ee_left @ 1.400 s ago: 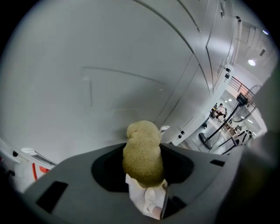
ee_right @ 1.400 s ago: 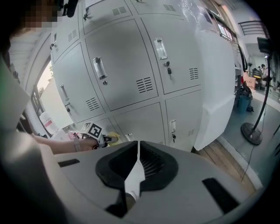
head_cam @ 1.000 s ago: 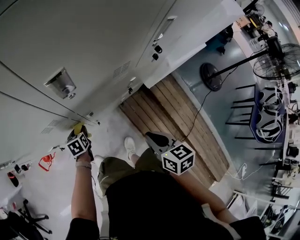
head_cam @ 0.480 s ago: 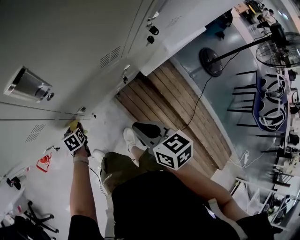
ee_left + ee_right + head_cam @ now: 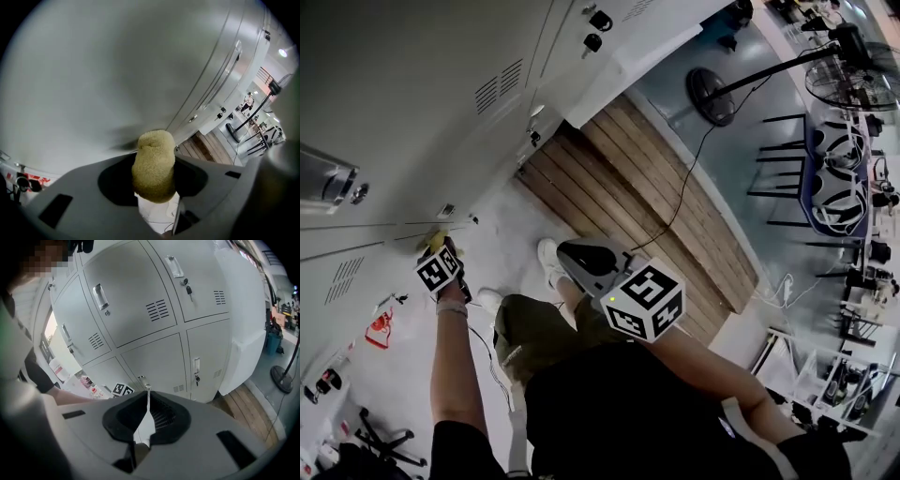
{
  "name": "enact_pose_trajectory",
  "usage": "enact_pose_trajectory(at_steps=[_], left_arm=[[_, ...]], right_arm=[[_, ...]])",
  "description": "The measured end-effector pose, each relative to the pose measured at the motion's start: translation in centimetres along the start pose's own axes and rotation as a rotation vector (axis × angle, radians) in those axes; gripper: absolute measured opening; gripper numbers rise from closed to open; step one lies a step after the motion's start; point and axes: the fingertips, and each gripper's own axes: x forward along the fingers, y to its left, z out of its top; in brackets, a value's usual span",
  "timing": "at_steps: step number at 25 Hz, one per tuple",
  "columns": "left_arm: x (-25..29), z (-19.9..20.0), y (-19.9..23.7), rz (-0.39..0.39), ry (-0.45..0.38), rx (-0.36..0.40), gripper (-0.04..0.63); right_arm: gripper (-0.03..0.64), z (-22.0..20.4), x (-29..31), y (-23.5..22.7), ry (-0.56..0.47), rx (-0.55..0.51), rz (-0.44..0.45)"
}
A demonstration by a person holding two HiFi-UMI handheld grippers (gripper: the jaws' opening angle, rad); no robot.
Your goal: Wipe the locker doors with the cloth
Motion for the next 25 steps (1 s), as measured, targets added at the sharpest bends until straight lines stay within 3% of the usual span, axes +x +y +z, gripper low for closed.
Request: enact_pose_trajectory(at_steps=[10,20,25], left_arm=[[2.8,-2.0,1.4,-0.025,0.033,-0.013,0.181],[1.8,-2.5,2.7,-0.036,0.045,0.02,0.179],[0.5,-2.5,3.4,-0.023,0.026,-0.013,0.176]], right_arm=[[0.028,-2.3,0.9,1.0,-0.004,0.051,-0.041],[0.028,-3.7,1.3,3.8,0.003,0.073,-0.038],[0.028,-3.5,1.6,4.7,0.0,0.066,-0.027]])
